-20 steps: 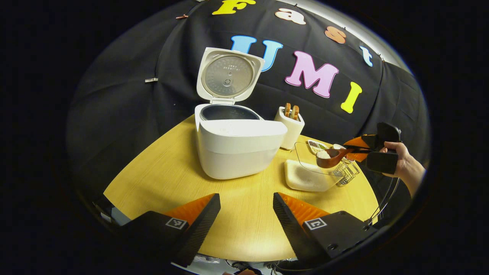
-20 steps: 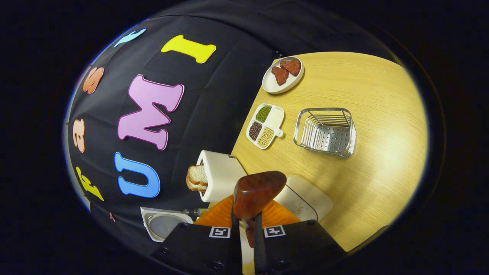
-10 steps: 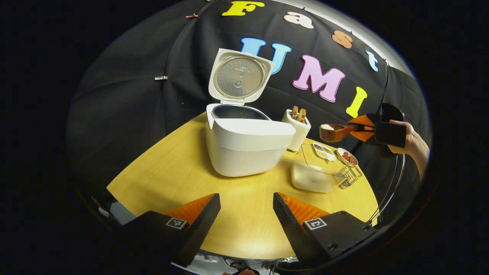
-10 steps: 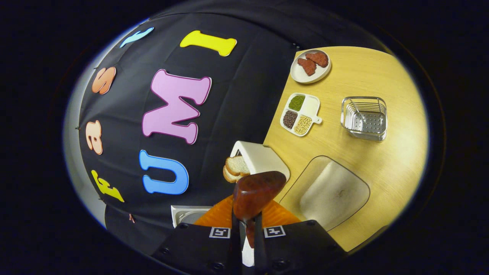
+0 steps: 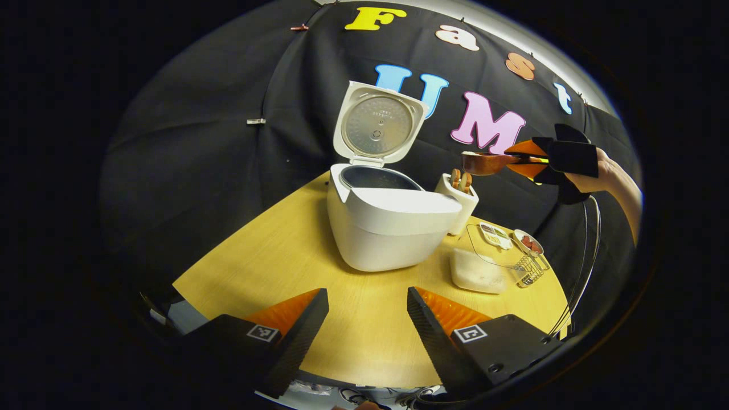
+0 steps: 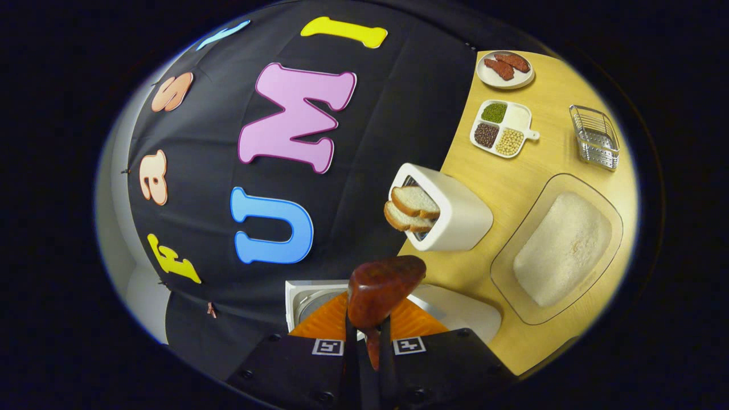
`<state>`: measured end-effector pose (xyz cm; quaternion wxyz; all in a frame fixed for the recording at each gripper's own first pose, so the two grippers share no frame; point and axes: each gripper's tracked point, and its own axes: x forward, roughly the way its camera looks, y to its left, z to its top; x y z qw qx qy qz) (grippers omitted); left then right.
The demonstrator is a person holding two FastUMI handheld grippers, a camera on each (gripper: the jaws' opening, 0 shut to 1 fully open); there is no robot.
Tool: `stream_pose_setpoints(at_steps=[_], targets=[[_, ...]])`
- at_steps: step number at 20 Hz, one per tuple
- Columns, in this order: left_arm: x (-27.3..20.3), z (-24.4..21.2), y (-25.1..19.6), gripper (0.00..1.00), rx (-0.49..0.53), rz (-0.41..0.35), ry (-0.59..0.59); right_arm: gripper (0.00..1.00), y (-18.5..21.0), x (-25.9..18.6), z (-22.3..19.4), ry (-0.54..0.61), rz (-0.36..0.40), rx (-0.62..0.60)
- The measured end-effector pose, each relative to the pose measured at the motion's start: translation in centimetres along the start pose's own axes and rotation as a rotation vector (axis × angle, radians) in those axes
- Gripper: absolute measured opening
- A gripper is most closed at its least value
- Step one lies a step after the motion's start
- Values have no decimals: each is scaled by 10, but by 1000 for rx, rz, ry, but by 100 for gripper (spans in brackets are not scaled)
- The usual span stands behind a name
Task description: Close the left gripper, press the button to open the rice cooker; take a wooden spoon from the chopstick holder with the right hand, scoop a spoonful of rice and pour it into the rice cooker, then put the wooden spoon back into the chopstick holder.
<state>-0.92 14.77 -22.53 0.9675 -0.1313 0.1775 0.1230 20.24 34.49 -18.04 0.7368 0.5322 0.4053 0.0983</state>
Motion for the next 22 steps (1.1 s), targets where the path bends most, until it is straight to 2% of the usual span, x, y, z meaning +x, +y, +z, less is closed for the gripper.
stream_pose_setpoints(at_steps=[4, 9, 11, 16, 19, 22], targets=[[-1, 1, 14, 96, -12, 22, -5, 17, 12, 29, -31, 31, 13, 3], [-9, -4, 31, 95, 9, 66, 8, 16, 32, 64, -61, 33, 34, -160], [-9, -5, 35, 96, 19, 70, 14, 17, 45, 77, -73, 25, 54, -269], [-6, -6, 47, 96, -2, 85, 34, 16, 66, 100, -103, -23, 108, -658], [1, 3, 52, 96, -1, 103, 20, 16, 67, 118, -117, -32, 138, -776], [4, 11, 55, 96, 18, 105, 1, 17, 41, 137, -121, -33, 75, -856]])
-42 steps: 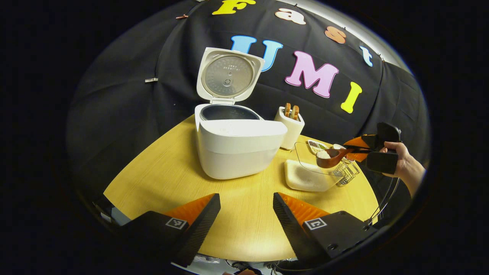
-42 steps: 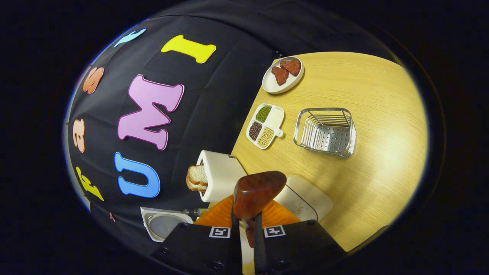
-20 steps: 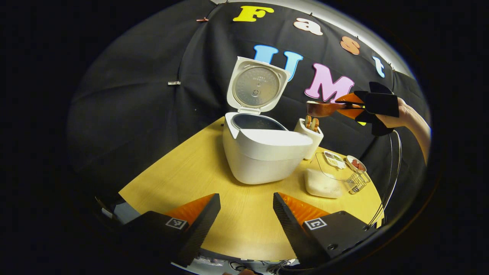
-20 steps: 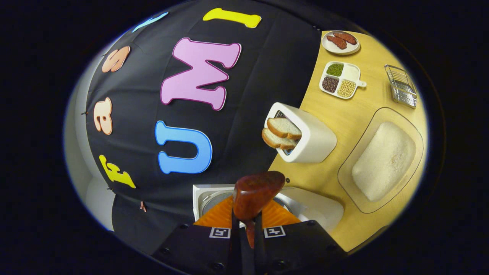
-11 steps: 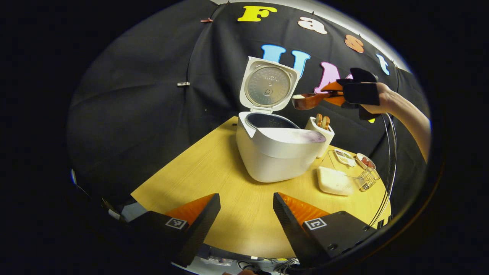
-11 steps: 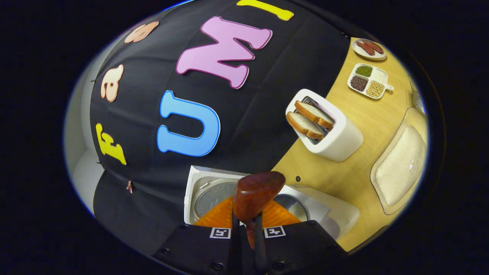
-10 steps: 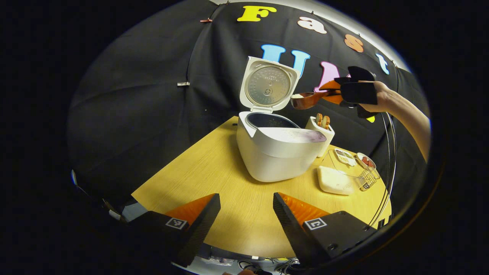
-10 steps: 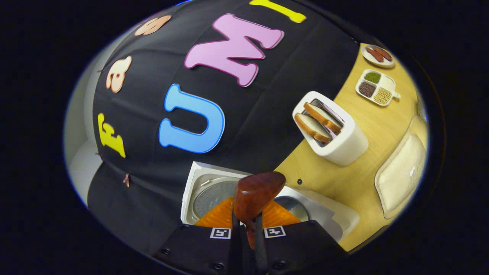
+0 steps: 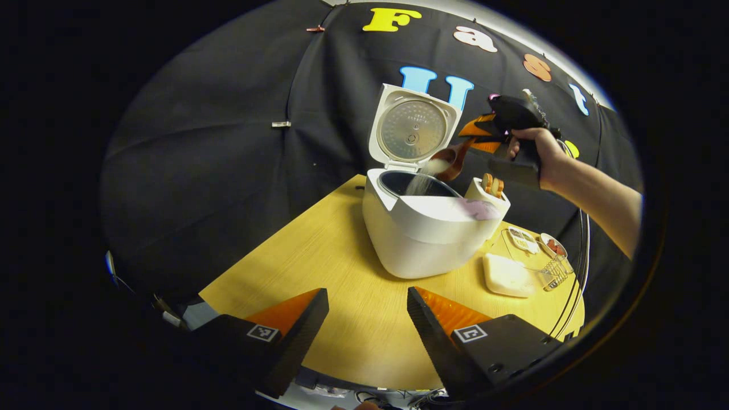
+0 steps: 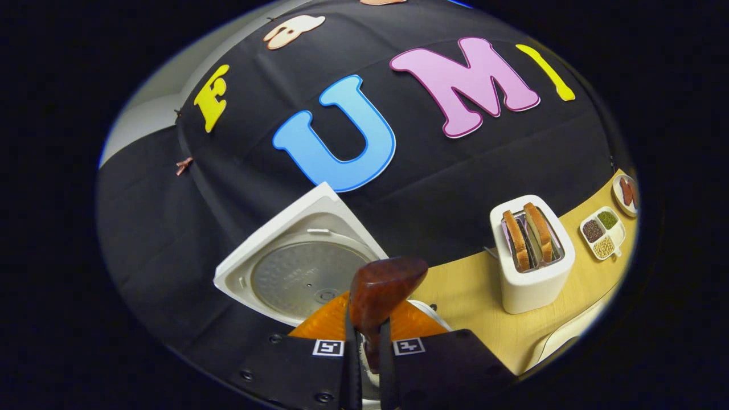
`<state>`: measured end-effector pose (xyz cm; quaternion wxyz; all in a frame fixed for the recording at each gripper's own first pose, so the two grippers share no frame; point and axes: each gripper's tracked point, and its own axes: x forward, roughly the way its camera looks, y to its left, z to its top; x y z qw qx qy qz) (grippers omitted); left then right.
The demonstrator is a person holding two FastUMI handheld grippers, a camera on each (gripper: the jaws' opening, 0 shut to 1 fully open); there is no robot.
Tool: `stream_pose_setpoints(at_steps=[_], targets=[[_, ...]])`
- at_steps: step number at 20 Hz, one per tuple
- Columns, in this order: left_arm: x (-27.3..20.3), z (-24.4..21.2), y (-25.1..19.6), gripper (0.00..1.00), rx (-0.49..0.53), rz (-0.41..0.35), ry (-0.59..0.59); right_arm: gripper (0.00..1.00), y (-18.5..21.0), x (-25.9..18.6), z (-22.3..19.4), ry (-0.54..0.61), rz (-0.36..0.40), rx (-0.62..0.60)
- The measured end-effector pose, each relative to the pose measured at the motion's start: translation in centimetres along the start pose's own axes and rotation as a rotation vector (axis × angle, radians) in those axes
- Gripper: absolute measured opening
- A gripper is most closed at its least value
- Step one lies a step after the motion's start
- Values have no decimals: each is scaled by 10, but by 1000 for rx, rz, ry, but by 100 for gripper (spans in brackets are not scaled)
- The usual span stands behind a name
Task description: Close the left gripper, press the button to open the rice cooker; take a wooden spoon from the chopstick holder with the right hand, scoop a spoonful of rice and pour it into the rice cooker, then put the wooden spoon back into the chopstick holder.
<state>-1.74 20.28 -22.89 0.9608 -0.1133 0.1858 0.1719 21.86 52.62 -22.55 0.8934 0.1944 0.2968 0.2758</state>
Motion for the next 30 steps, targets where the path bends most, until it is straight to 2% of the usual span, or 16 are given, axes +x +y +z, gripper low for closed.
stream_pose_setpoints(at_steps=[4, 10, 13, 15, 16, 17, 18, 20, 23, 30], targets=[[10, 14, 21, 96, 26, 45, -19, 17, 3, 10, -12, -10, 17, -113], [8, 13, 18, 96, -55, 5, -16, 16, 26, 22, -30, 21, 115, -300], [6, 8, 14, 96, -124, -8, -5, 16, 36, 18, -36, 4, 163, -485], [8, 5, 15, 96, -140, -6, -5, 16, 49, 12, -42, -24, 226, -607], [9, 4, 17, 96, -144, -10, 0, 12, 57, 8, -46, -31, 261, -658], [10, 5, 19, 96, -142, -6, 1, 12, 64, 3, -53, -37, 292, -705], [11, 7, 24, 96, -136, 0, -5, 16, 69, 1, -58, -42, 316, -756], [12, 13, 30, 96, -114, 17, -21, 16, 74, -3, -65, -47, 343, -832], [10, 17, 32, 96, -95, 27, -32, 16, 71, -4, -74, -17, 350, -823], [3, 18, 20, 96, -68, 1, -42, 17, 72, -33, -15, -43, 317, -541]])
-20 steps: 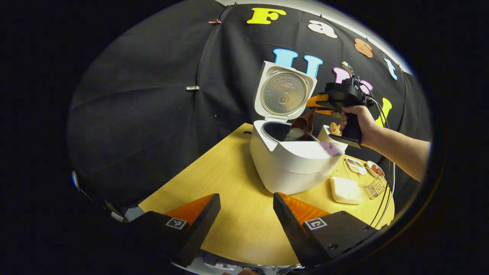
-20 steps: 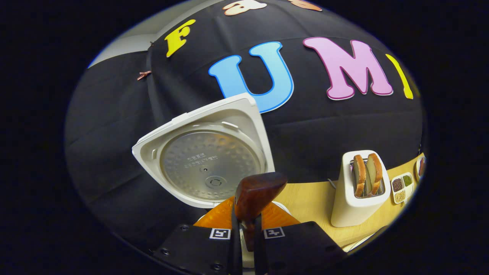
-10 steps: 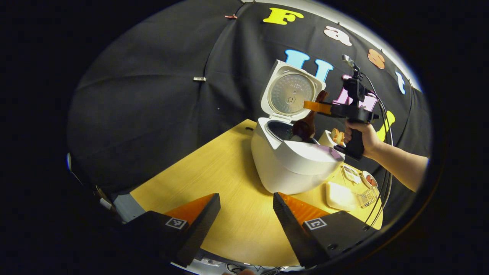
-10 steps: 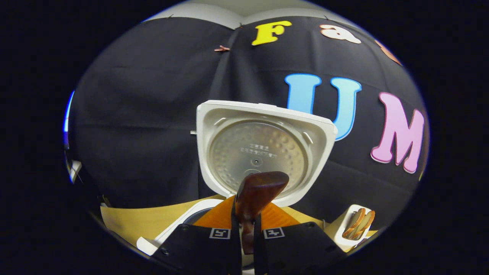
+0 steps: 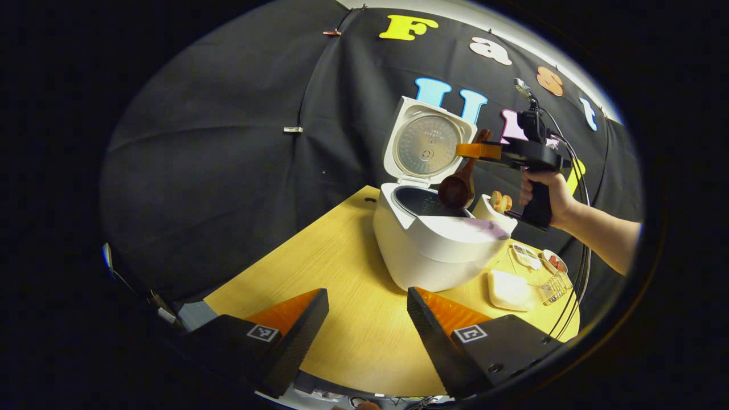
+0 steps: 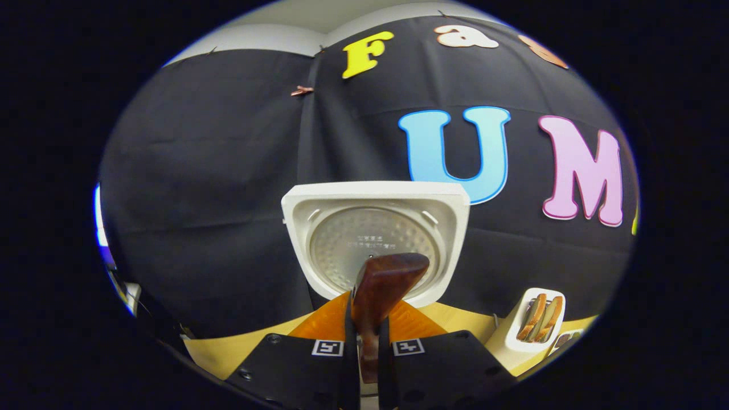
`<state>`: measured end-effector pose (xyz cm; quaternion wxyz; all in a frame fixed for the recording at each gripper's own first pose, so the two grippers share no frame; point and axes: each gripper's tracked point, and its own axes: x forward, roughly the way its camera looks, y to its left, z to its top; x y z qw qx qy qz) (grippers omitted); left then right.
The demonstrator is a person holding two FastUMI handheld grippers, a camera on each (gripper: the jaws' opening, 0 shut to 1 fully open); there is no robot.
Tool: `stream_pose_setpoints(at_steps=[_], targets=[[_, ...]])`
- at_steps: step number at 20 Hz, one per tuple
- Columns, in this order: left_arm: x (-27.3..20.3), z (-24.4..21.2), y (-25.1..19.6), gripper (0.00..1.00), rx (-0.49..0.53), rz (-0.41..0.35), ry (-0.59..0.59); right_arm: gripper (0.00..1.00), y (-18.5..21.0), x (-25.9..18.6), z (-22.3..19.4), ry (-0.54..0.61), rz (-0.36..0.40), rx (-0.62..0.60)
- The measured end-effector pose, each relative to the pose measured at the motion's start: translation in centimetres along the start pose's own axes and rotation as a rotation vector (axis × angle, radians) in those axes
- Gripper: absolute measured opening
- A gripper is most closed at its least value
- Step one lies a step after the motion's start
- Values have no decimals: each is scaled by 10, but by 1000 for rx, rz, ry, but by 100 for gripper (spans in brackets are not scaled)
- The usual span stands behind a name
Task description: Close the left gripper, press the button to open the rice cooker; take a wooden spoon from the chopstick holder with the right hand, scoop a spoonful of rice and pour it into the rice cooker, then put the wooden spoon back into the chopstick holder.
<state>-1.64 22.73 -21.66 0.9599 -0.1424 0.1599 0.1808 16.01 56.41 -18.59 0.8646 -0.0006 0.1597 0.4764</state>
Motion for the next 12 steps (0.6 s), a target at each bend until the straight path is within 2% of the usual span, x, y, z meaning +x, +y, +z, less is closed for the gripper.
stream_pose_setpoints(at_steps=[7, 12], targets=[[-8, 16, -14, 96, 1, -17, -42, 16, -40, -65, 46, -58, -54, 99], [-22, 19, -39, 96, -15, -57, -61, 16, -93, -133, 60, -52, -155, 144]])
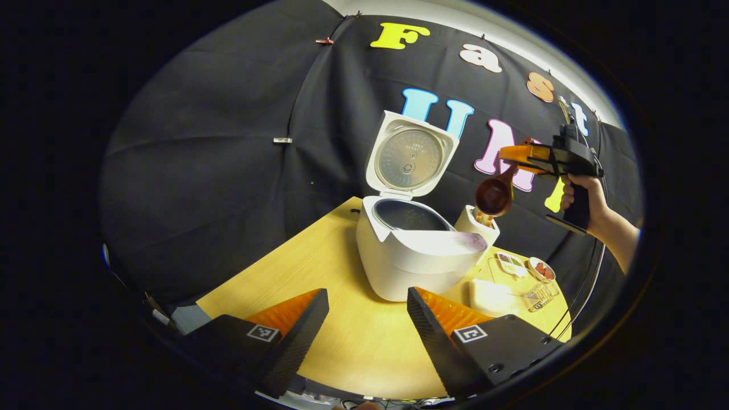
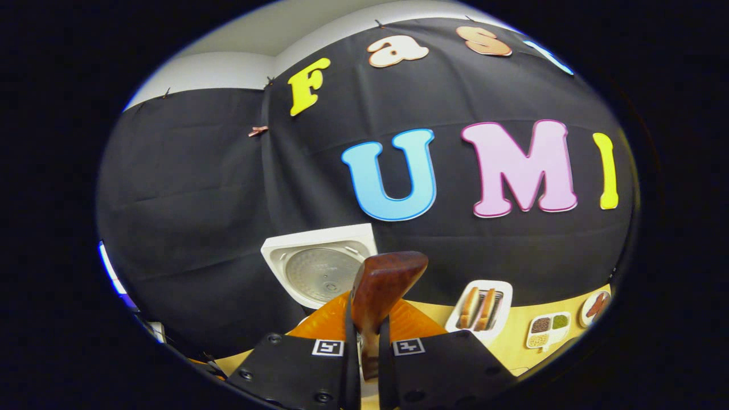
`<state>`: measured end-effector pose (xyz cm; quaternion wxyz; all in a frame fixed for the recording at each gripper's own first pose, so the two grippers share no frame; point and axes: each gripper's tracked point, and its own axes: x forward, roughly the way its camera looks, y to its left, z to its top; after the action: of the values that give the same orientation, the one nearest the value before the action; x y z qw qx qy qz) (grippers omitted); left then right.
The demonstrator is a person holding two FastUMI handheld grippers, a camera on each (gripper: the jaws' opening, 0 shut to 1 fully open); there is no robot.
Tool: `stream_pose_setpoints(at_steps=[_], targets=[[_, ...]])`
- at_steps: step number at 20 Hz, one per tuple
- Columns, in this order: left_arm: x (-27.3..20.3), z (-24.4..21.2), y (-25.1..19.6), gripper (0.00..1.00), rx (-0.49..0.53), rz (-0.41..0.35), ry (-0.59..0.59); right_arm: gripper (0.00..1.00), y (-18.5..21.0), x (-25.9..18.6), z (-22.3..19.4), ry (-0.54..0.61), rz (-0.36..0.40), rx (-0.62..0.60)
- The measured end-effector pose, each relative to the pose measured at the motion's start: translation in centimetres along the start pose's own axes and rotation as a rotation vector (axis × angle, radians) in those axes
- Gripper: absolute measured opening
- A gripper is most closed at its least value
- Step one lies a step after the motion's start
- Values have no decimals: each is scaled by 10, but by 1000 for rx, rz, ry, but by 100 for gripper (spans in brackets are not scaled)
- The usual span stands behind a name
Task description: Close the left gripper, press the button to open the rice cooker; take a wooden spoon from the chopstick holder with the right hand, scoop a spoonful of rice and pour it into the rice cooker, then put the wooden spoon back into the chopstick holder.
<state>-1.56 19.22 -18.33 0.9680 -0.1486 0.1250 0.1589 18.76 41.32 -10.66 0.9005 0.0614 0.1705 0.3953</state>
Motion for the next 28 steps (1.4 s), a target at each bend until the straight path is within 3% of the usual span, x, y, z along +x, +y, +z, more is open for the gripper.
stream_pose_setpoints(at_steps=[4, 5, 6, 12, 17, 28], targets=[[-4, -7, -27, 96, -43, -35, 20, 16, -60, -56, 19, -32, -103, 29], [-5, -5, -33, 96, -56, -35, 18, 12, -78, -71, 23, -38, -131, 25], [-5, -3, -39, 96, -61, -32, 13, 17, -96, -82, 26, -42, -155, 24], [0, 12, -83, 96, -40, 10, -26, 16, -210, -143, 29, -64, -268, 135], [0, 2, -156, 96, -91, -18, -5, 17, -294, -176, -5, -11, -330, 241], [-13, -27, -259, 96, 120, -33, 49, 16, -392, -189, -110, 119, -402, 382]])
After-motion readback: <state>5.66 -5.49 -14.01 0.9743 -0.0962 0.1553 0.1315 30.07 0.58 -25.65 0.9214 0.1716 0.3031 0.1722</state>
